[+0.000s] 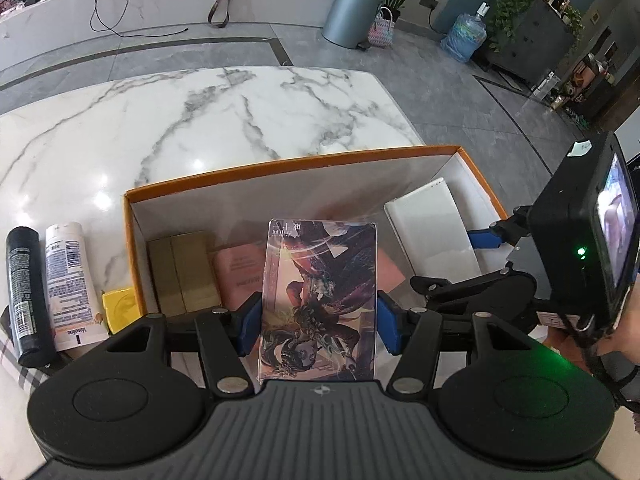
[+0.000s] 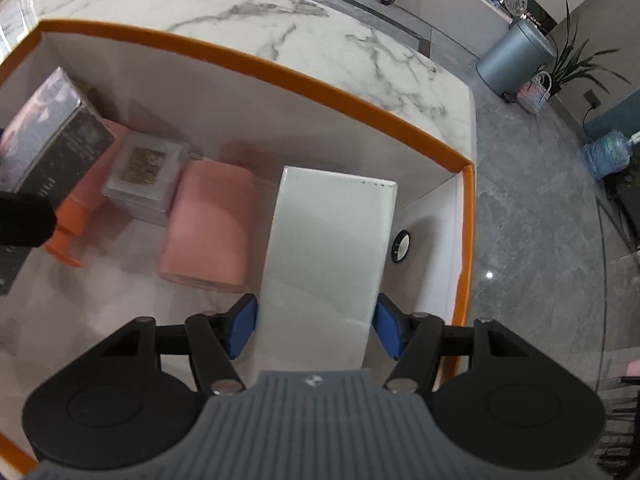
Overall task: Organize rigid objects
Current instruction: 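Lift and carry the picture card and white box over the orange box, then release the white box with the right tool while the left tool lowers the picture card into the box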
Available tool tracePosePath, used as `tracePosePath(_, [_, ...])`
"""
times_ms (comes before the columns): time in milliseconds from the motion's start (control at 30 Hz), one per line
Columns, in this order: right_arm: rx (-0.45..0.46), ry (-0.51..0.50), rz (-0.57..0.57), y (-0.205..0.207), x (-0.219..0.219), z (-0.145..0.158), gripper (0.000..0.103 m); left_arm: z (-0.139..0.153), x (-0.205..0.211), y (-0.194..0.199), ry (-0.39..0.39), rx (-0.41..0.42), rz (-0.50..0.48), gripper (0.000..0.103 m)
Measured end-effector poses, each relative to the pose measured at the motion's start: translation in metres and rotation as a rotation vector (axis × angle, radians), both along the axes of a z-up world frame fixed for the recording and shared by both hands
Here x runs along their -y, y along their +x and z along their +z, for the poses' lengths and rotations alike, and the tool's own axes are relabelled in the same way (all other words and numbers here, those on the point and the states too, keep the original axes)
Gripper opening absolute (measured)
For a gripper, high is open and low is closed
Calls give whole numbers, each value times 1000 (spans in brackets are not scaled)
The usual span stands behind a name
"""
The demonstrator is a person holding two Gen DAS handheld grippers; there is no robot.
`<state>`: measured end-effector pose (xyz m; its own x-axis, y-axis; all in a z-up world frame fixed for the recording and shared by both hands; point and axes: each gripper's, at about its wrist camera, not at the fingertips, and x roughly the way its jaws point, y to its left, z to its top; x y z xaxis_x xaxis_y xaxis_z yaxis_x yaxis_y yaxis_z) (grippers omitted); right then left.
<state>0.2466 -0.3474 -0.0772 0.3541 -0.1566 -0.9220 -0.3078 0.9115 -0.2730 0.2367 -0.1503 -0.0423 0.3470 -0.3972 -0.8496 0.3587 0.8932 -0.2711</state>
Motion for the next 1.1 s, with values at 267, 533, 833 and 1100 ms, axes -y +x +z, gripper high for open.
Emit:
tracePosePath(267, [20, -97, 57, -1, -12, -10, 64, -7, -1, 3, -3, -24, 2, 66])
tracePosePath(533, [31, -165, 91, -9, -19, -11, 65, -9, -2, 5, -4, -38, 9, 66])
tracePosePath(833, [34, -57, 123, -19, -11, 1, 45, -12, 1, 3, -13, -59, 0, 66])
tracePosePath(1100, [-6, -5, 84, -19, -3, -8, 34, -23, 14, -4, -16, -117, -16, 66])
